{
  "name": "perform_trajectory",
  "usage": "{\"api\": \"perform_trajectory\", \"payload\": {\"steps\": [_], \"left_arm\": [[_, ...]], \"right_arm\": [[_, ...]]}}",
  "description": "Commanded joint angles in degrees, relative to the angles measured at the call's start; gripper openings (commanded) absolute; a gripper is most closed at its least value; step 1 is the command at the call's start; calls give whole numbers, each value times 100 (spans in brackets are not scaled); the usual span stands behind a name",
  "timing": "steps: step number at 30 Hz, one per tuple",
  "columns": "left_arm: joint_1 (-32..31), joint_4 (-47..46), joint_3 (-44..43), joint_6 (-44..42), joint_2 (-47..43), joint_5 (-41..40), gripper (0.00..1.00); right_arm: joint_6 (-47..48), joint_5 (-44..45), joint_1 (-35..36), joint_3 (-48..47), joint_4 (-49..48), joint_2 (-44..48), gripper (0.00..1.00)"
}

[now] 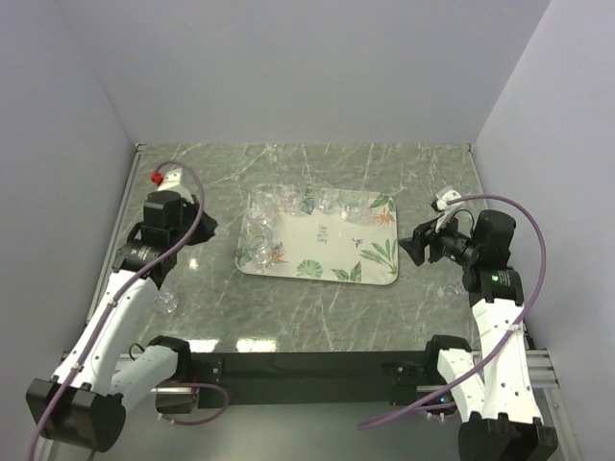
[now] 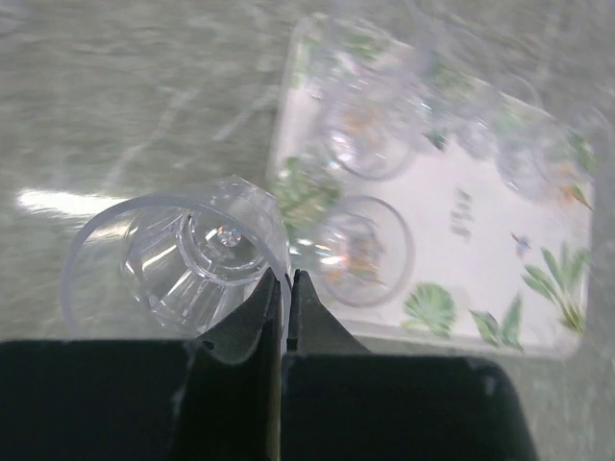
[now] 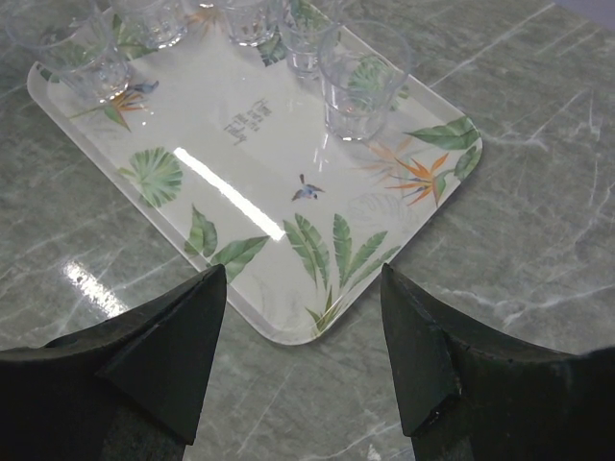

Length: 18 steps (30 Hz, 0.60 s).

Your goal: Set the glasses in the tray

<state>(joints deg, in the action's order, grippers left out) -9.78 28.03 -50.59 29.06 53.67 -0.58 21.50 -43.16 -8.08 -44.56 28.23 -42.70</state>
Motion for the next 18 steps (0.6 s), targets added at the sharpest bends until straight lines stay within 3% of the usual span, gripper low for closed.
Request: {"api": "perform_trajectory", "payload": {"steps": [1,8,18], "left_arm": [[-506,-552,-407,-120,-67,366,0],[-2025,-957,-952,-120,564,76,0],[-3047,-984,-2226,-655,2751,-539,0]], "right_arm": [[-31,-105,-63,52,-212,-37,72],[-23,-158,-150,61,-204,-54,72],[4,-158,-212,61,-195,-54,72]]}}
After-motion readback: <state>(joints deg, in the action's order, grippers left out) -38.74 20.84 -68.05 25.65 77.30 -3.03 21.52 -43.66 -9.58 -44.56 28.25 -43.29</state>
